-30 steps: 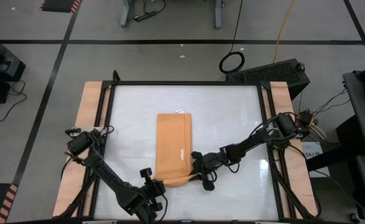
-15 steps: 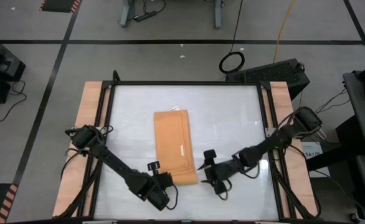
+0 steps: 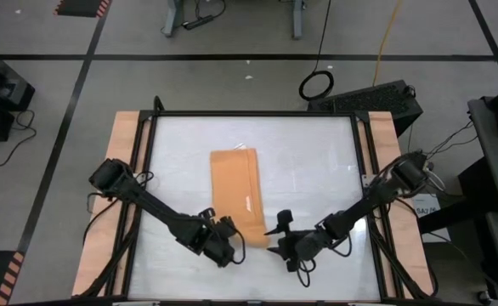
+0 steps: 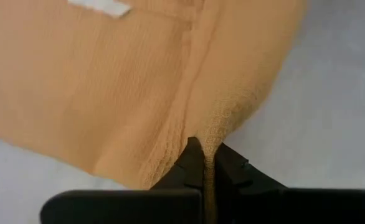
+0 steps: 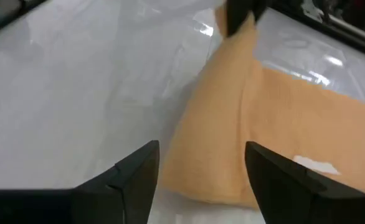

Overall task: Roll towel
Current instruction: Roll the yellow towel

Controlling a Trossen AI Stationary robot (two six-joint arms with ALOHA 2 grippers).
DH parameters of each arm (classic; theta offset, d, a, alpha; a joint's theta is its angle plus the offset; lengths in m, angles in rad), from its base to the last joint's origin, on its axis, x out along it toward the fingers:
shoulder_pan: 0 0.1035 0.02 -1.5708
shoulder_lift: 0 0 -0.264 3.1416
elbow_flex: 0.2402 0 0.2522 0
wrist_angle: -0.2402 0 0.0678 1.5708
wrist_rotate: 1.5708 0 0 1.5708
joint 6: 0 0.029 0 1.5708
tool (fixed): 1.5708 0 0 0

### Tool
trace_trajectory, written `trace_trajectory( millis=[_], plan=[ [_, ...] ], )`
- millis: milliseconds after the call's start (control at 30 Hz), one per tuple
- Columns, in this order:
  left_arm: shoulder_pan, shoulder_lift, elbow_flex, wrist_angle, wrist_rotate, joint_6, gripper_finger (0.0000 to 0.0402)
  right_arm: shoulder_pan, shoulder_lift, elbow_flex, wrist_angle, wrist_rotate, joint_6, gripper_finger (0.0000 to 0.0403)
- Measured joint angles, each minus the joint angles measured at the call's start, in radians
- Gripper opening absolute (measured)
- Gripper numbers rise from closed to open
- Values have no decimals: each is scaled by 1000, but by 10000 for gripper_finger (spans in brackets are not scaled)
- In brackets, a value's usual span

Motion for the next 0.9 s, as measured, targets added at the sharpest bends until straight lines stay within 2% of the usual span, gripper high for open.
trace_trajectory(
  millis=[167,400,567,767,900],
  plan=[
    [-9,2,-74,21,14,-99,7,0,65,0,92,3,-77,238],
    [-6,1,-116,130,31,-96,10,-24,133,1,199,-1,-100,274],
    [-1,0,-115,124,30,-89,12,-47,198,1,251,-78,-106,278],
    [-2,-24,-115,130,23,-69,14,-58,207,1,268,-30,-113,256],
    [-5,-40,-115,129,5,-48,15,-82,207,1,264,-35,-106,214]
  ],
)
